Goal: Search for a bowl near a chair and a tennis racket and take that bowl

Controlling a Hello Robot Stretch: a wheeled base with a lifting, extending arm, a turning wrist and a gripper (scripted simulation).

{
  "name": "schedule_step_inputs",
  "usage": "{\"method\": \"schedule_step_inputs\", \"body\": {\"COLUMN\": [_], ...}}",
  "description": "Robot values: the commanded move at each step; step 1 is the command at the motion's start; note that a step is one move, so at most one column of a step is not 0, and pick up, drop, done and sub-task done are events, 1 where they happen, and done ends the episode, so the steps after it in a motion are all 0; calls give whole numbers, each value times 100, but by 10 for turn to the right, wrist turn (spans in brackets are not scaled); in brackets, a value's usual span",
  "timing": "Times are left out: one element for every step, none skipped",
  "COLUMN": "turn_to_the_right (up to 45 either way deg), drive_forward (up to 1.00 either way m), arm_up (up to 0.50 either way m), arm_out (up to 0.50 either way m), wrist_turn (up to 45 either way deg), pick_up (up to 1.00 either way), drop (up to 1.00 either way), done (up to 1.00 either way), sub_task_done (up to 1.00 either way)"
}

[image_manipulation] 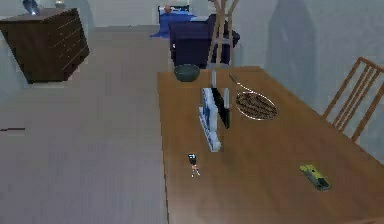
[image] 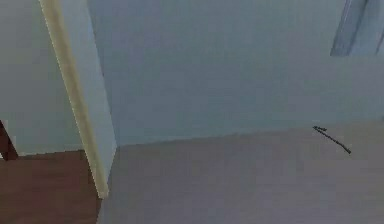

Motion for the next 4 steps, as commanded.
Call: {"method": "schedule_step_inputs", "body": {"turn_to_the_right": [-300, 0, 420, 30], "drive_forward": [0, 5, 0, 0], "arm_up": [0, 0, 0, 0], "arm_out": [0, 0, 0, 0], "wrist_turn": [0, 0, 0, 0], "pick_up": [0, 0, 0, 0], "drop": [0, 0, 0, 0], "done": [0, 0, 0, 0], "sub_task_done": [0, 0, 0, 0]}}
